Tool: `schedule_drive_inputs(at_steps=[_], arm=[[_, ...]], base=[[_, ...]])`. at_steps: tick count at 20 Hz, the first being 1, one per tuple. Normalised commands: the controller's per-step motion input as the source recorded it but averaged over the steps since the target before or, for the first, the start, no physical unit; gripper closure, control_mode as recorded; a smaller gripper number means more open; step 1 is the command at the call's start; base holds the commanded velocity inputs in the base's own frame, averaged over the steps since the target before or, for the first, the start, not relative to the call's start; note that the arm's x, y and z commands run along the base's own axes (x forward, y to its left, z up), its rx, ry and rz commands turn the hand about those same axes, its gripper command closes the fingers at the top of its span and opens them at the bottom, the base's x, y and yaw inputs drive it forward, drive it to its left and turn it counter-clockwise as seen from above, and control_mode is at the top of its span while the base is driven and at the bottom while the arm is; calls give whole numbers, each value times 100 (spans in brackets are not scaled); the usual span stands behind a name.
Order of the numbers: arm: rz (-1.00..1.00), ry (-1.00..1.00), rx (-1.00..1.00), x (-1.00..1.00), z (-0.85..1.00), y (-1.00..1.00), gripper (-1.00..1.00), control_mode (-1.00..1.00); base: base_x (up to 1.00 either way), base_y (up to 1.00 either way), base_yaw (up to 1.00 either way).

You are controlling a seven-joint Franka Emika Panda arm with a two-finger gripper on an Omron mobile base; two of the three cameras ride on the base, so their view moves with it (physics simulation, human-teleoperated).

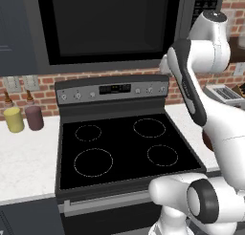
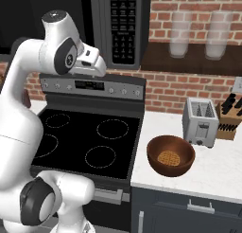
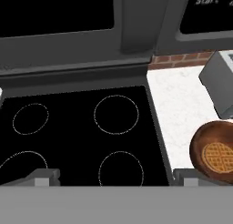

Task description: Open the microwave, place the bowl with waffle inside the microwave, then close the microwave door and turn it on.

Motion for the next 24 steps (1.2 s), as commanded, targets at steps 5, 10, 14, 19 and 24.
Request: schedule_drive_inputs(at_steps=[5,10,14,19,24], arm=[[0,-11,-3,20,38,-1,-100,-100],[0,-21,-5,25,2,-1,-100,-100],[0,-18,-4,38,0,-4,-100,-100],[0,-3,0,43,2,-16,-100,-100],[0,0,0,44,14,-22,-100,-100]], base=[[0,0,0],[0,0,0],[0,0,0],[0,0,0],[0,0,0]])
